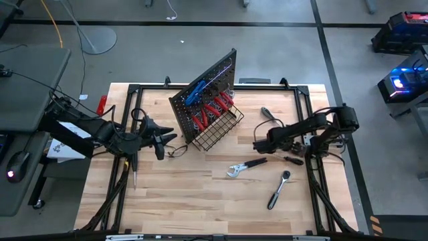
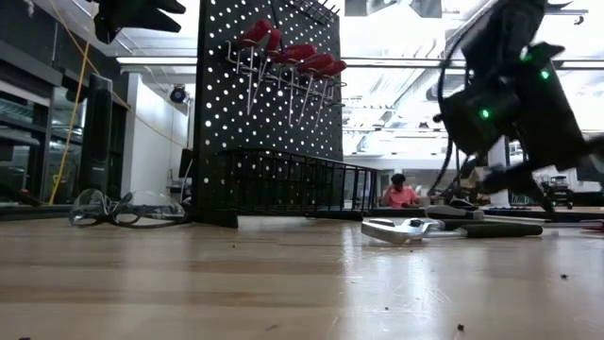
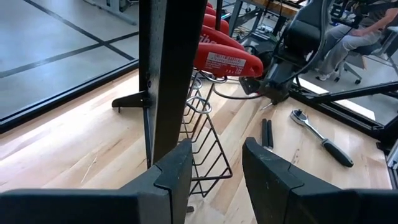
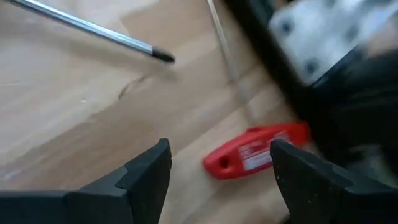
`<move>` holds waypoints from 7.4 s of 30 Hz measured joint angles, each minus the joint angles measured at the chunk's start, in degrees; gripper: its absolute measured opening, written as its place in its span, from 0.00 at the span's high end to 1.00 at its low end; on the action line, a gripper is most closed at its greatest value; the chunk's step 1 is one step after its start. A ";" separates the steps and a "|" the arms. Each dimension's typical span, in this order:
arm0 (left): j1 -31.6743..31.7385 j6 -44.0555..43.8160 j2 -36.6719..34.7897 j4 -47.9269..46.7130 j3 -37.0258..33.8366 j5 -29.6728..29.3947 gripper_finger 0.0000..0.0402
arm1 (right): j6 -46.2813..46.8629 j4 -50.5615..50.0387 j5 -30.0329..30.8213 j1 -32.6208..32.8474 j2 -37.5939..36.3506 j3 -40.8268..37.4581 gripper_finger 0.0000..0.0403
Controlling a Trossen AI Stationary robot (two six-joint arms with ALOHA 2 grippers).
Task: Hang tools onto peg board
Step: Adjust the black screwdriver, then hang the red allen wrench on the peg board
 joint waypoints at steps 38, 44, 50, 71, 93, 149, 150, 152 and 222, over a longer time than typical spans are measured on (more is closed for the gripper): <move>2.12 0.25 -0.02 -2.46 0.00 1.02 0.69 | -17.03 7.83 -3.36 8.49 -0.20 -3.60 0.35; 2.12 0.26 -0.02 -2.57 0.00 1.37 0.69 | -19.54 7.63 -2.89 8.76 -0.07 -2.13 0.35; 2.12 0.25 0.01 -2.84 0.00 1.36 0.69 | -7.33 9.28 2.63 8.19 -0.90 6.21 0.35; 2.86 0.65 0.44 -0.61 0.02 3.56 0.69 | 8.56 5.11 8.60 -3.55 -3.00 1.59 0.35; 6.98 1.19 0.46 -0.75 0.02 4.17 0.69 | 9.26 12.91 6.86 -2.14 -3.53 -10.97 0.35; 7.04 1.92 0.61 -1.29 0.00 5.24 0.69 | -32.62 38.21 -11.98 7.14 -5.20 0.43 0.35; 7.04 2.10 0.63 -1.32 0.00 5.24 0.69 | -32.64 38.37 -12.29 7.47 -5.30 0.43 0.35; 7.04 2.14 0.61 -1.28 0.00 5.23 0.69 | -32.71 37.68 -13.56 7.75 -5.70 0.43 0.35; 11.78 35.39 6.94 30.02 8.61 11.90 0.69 | -71.47 17.46 24.74 11.81 -12.33 46.32 1.00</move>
